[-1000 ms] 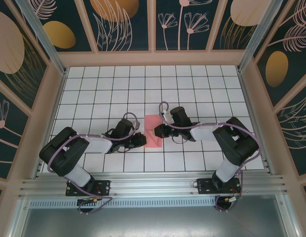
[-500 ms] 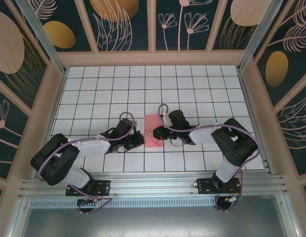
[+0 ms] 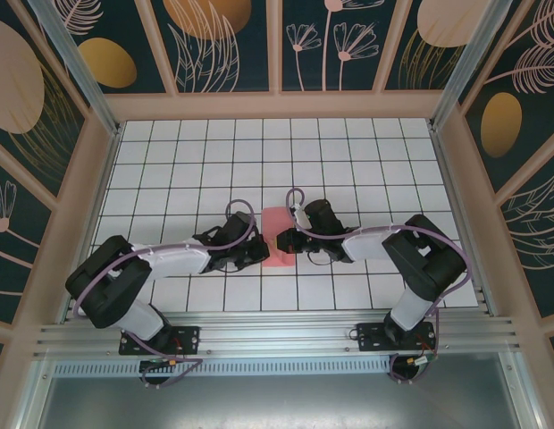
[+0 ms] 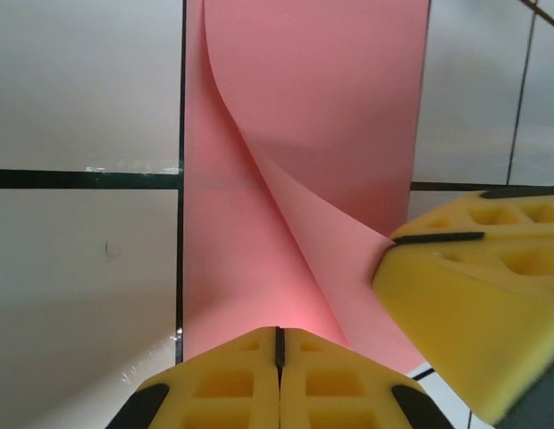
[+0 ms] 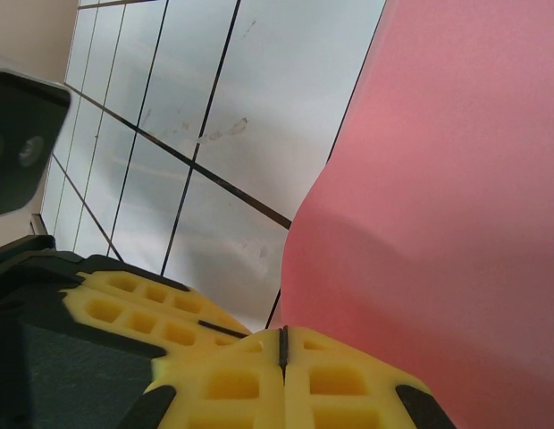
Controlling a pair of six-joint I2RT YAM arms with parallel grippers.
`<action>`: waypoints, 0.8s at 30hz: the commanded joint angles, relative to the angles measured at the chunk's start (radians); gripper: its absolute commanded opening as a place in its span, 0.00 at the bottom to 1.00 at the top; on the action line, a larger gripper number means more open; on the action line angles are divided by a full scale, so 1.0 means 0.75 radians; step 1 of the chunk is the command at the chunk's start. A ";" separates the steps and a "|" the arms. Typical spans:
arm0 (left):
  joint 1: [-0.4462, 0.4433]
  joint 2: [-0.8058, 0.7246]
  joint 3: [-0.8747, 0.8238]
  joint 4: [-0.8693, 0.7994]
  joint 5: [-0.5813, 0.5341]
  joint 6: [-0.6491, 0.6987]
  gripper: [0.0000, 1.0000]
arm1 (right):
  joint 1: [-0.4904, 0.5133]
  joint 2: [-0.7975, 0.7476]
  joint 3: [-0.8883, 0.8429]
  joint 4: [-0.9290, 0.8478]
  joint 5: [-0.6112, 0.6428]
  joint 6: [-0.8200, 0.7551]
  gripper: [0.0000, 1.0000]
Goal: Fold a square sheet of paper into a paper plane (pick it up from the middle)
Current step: Fold the triangle a second time at the center of the table.
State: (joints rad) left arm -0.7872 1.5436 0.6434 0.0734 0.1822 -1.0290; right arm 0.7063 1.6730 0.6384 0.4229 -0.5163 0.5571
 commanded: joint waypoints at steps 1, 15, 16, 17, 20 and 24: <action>-0.015 0.061 0.033 -0.104 -0.052 0.029 0.06 | 0.011 -0.020 -0.011 0.048 0.011 0.005 0.00; -0.022 0.196 0.072 -0.331 -0.257 0.194 0.04 | -0.033 -0.034 0.083 -0.137 -0.007 -0.152 0.00; -0.022 0.198 0.075 -0.347 -0.270 0.206 0.04 | -0.041 -0.037 0.088 -0.150 -0.006 -0.162 0.00; -0.022 0.196 0.078 -0.360 -0.284 0.220 0.04 | -0.047 -0.033 0.096 -0.164 -0.007 -0.180 0.00; -0.021 0.193 0.095 -0.386 -0.305 0.272 0.05 | -0.061 -0.021 0.117 -0.205 -0.016 -0.229 0.00; -0.022 0.205 0.132 -0.412 -0.314 0.341 0.06 | -0.068 0.017 0.161 -0.243 -0.076 -0.307 0.00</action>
State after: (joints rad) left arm -0.8104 1.6444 0.7544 -0.0662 0.0364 -0.8436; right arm 0.6598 1.6730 0.7174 0.2813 -0.5285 0.4011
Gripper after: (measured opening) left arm 0.057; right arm 0.065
